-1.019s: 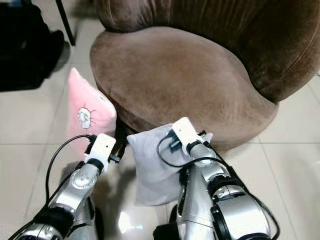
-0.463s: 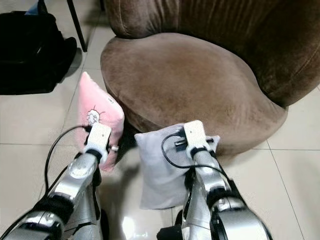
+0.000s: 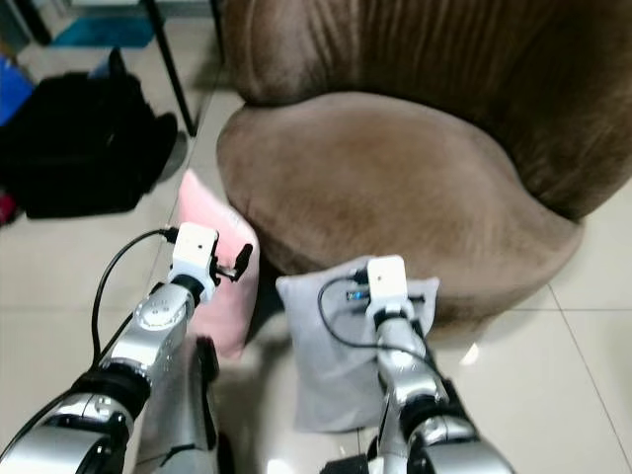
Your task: Move the pillow to the sofa from floor
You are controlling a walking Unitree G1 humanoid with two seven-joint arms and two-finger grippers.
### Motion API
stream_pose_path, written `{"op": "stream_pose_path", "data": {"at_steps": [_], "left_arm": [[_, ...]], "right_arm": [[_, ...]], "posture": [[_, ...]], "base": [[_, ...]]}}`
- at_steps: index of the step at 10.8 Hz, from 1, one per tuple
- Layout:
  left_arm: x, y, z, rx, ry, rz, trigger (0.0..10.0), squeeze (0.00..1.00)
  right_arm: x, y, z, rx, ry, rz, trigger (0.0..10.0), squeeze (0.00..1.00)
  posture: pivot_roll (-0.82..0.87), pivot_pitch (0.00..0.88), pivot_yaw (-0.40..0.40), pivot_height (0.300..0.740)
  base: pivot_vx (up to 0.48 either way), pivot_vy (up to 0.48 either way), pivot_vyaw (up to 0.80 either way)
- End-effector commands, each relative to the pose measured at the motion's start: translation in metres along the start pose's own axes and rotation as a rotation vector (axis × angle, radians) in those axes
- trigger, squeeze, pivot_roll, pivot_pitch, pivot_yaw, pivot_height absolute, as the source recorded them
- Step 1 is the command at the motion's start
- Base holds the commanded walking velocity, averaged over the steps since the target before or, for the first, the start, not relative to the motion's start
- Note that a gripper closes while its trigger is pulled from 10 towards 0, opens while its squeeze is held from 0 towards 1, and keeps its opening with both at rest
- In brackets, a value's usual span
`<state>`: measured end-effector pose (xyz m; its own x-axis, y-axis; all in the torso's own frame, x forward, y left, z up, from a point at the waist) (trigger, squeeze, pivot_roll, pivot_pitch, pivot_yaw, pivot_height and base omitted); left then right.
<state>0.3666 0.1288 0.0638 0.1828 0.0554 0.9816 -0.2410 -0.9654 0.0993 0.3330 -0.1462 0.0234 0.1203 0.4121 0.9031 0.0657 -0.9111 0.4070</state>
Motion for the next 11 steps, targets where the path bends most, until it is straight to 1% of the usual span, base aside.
{"op": "stream_pose_path", "data": {"at_steps": [1, 2, 3, 4, 5, 6, 7, 8, 9, 10, 11], "left_arm": [[0.007, -0.002, 0.003, -0.008, 0.014, 0.005, 10.0, 0.00], [0.007, 0.000, 0.004, -0.010, 0.016, 0.000, 10.0, 0.00], [0.008, 0.003, 0.005, -0.015, 0.025, -0.013, 10.0, 0.00], [0.001, -0.003, 0.002, 0.028, 0.014, -0.108, 10.0, 0.00], [-0.002, -0.009, -0.002, 0.050, 0.016, -0.134, 10.0, 0.00], [-0.020, -0.023, -0.014, 0.090, -0.052, -0.145, 10.0, 0.00], [-0.022, -0.019, -0.015, 0.055, -0.072, -0.101, 10.0, 0.00], [-0.020, -0.009, -0.013, -0.010, -0.074, -0.034, 10.0, 0.00], [-0.017, -0.002, -0.011, -0.040, -0.067, 0.001, 10.0, 0.00], [-0.018, 0.005, -0.012, -0.084, -0.072, 0.011, 10.0, 0.00], [-0.018, 0.008, -0.014, -0.099, -0.060, 0.014, 10.0, 0.00]], "right_arm": [[0.039, 0.009, 0.013, -0.050, 0.151, 0.012, 0.0, 0.00], [0.039, 0.004, 0.013, -0.031, 0.148, 0.004, 0.0, 0.00], [0.038, 0.003, 0.013, -0.034, 0.141, -0.014, 0.0, 0.00], [0.032, 0.009, 0.010, -0.055, 0.125, 0.019, 0.0, 0.00], [0.025, 0.011, 0.005, -0.042, 0.116, 0.023, 0.0, 0.00], [0.006, 0.010, -0.009, 0.032, 0.088, -0.020, 0.0, 0.00], [0.004, 0.008, -0.013, 0.046, 0.090, -0.029, 0.0, 0.00], [0.004, 0.002, -0.016, 0.058, 0.096, -0.029, 0.0, 0.00], [0.007, -0.007, -0.018, 0.090, 0.106, -0.030, 0.0, 0.00], [0.007, -0.011, -0.020, 0.112, 0.092, -0.032, 10.0, 0.00], [0.000, -0.011, -0.019, 0.103, 0.037, -0.043, 10.0, 0.00]], "posture": [[0.02, 0.029, 0.053, 0.452], [0.02, 0.029, 0.053, 0.452], [0.02, 0.026, 0.040, 0.452], [0.03, 0.020, 0.033, 0.452], [0.03, 0.025, 0.029, 0.452], [0.03, 0.034, 0.026, 0.452], [0.03, 0.034, 0.028, 0.452], [0.03, 0.035, 0.030, 0.452], [0.02, 0.035, 0.031, 0.452], [0.02, 0.034, 0.035, 0.452], [0.02, 0.036, 0.036, 0.452]], "base": [[0.446, 0.000, 0.00], [0.446, 0.000, 0.00], [0.450, 0.000, 0.00], [0.454, 0.000, 0.00], [0.454, 0.000, 0.00], [0.461, 0.000, 0.00], [0.480, 0.000, 0.00], [0.480, 0.000, 0.00], [0.480, 0.000, 0.00], [0.469, 0.000, 0.00], [0.000, 0.000, 0.00]]}}
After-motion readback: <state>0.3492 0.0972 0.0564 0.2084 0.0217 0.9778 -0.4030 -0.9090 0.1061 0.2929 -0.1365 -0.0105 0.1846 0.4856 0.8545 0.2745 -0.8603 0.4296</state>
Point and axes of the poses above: a point about 5 cm out from each wrist's last joint towards the gripper, its own z axis pointing out of the wrist towards the gripper, its own x axis along the axis of the wrist's last joint, y = z × x, the point moved 3 cm from there along z, pointing out of the wrist towards the gripper, and after that the axes turned 14 degrees about -z, right-handed, at the moved point
